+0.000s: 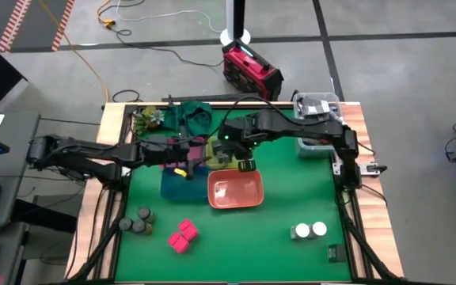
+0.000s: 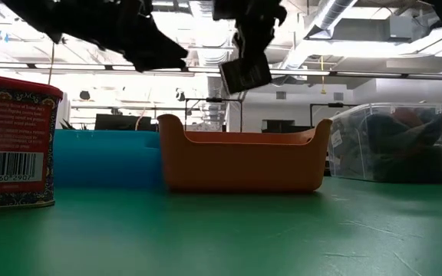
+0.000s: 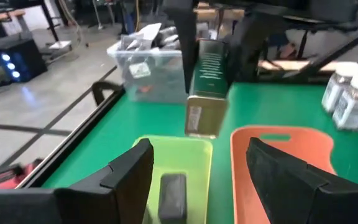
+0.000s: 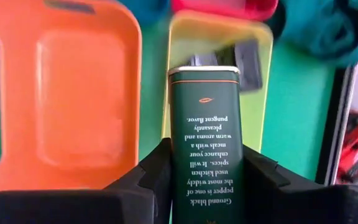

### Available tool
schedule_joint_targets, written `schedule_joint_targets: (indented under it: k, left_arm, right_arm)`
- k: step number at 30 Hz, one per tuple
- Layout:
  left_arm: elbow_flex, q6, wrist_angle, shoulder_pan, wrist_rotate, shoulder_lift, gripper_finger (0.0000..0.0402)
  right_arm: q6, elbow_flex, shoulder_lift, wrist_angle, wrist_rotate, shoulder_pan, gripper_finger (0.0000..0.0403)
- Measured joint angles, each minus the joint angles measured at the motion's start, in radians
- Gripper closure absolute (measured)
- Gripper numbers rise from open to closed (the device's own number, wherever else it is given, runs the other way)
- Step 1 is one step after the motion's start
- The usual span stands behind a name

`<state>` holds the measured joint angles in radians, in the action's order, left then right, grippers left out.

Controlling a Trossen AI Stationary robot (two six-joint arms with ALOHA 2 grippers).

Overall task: Sort spices by type
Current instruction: Put the top black seasoning can into the yellow bin

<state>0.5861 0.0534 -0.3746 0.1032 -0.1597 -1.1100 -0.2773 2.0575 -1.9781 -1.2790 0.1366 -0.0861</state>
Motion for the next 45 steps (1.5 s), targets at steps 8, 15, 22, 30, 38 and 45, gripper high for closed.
schedule_joint_targets:
  k: [8,15,22,30,38,45]
  left_arm:
    - [0.0,-0.043,-0.23,0.009,0.092,-0.123,0.0157]
    - [0.0,-0.051,-0.325,0.009,0.083,-0.136,0.0157]
    - [0.0,-0.05,-0.364,0.01,-0.034,-0.135,0.0157]
    - [0.0,-0.05,-0.398,0.01,-0.04,-0.162,0.0157]
    - [0.039,-0.101,-0.422,0.022,-0.051,-0.324,0.0157]
    - [0.048,-0.127,-0.405,0.026,-0.05,-0.361,0.0157]
  right_arm:
    - [0.019,0.0,0.016,0.033,0.0,0.016,0.0242]
    - [0.034,0.0,0.01,0.046,0.001,0.006,0.0242]
    - [0.041,0.0,0.01,0.072,0.001,0.02,0.0242]
    - [0.034,0.0,0.01,0.115,0.001,0.024,0.0242]
    - [0.039,-0.005,0.006,0.054,0.006,0.025,0.0242]
    - [0.044,-0.005,0.006,0.018,0.008,0.025,0.0242]
